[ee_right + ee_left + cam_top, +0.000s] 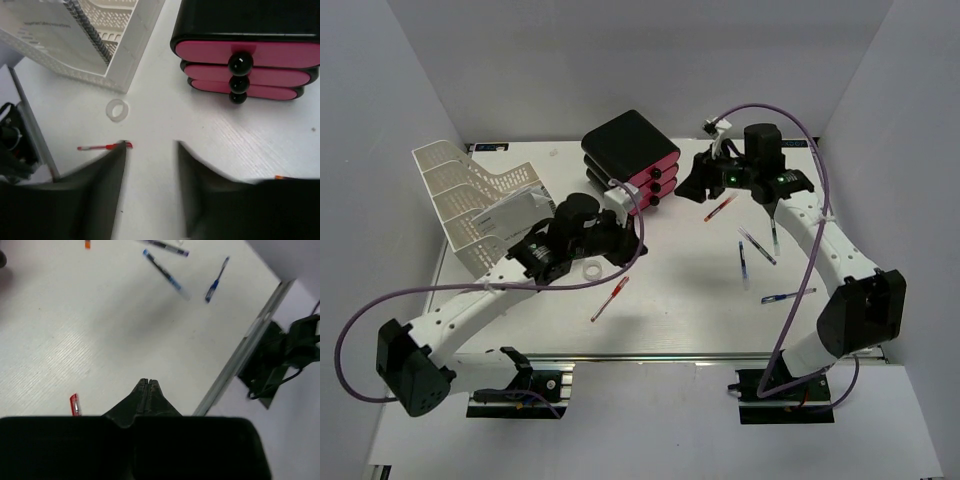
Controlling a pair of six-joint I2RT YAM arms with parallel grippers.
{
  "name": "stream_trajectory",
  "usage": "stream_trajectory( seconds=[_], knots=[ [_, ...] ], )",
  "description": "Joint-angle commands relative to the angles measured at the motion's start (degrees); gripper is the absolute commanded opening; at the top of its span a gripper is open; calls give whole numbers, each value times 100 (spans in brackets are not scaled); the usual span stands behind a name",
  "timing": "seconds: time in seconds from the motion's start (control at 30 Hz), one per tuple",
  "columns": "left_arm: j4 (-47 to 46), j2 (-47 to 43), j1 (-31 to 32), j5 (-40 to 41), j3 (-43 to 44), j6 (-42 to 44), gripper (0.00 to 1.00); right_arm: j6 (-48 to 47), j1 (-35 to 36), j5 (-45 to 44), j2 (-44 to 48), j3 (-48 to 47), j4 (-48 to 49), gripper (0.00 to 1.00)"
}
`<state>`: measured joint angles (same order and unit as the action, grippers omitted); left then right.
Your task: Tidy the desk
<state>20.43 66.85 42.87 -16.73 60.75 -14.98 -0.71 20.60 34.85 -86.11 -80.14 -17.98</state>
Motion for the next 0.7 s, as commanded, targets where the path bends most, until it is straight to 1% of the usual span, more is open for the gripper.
stream_trajectory(
  seconds=[0.0, 0.03, 0.07, 0.1, 0.13, 0.17, 0.27, 0.3, 0.37, 0.4, 0.43, 0.5, 0.53, 0.6, 0.67],
  knots=[
    [-415, 73, 19, 20, -151, 531, 0, 685, -337, 1083, -178, -46, 171, 58],
    [-477, 152, 19, 73, -221, 671, 8, 799, -450, 1268, -248, -20, 311, 65],
    [-513, 292, -42, 91, -239, 733, 23, 914, -469, 1426, -388, -19, 495, 75],
    [-531, 363, -42, 100, -265, 760, 39, 932, -478, 1411, -485, -54, 506, 77],
    [-531, 425, -94, 126, -300, 917, 63, 932, -469, 1358, -582, -115, 480, 77],
    [-453, 530, -95, 152, -318, 1153, 69, 941, -487, 1184, -844, -342, 323, 76],
    [-591, 514, -95, 389, -554, 1278, 78, 967, -478, 945, -1319, -643, 128, 71],
    [-645, 478, -95, 712, -634, 1331, 81, 1028, -469, 927, -1399, -696, 189, 69],
    [-811, 399, -95, 995, -870, 1375, 86, 1213, -451, 831, -1584, -696, 347, 65],
    [-847, 295, -95, 1318, -933, 1393, 89, 1466, -417, 830, -1628, -635, 678, 63],
    [-856, 259, -95, 1461, -968, 1384, 91, 1599, -399, 822, -1724, -626, 829, 61],
    [-777, 154, -95, 1585, -977, 1306, 93, 1880, -373, 690, -1874, -678, 1050, 59],
    [-751, 101, -156, 1838, -995, 1253, 93, 1899, -390, 655, -2031, -800, 1068, 59],
    [-777, 48, -156, 1840, -1170, 1234, 94, 1916, -373, 488, -2164, -889, 1138, 60],
    [-603, 109, -156, 2041, -1154, 1287, 94, 1978, -364, 453, -2340, -1064, 1235, 61]
  ],
)
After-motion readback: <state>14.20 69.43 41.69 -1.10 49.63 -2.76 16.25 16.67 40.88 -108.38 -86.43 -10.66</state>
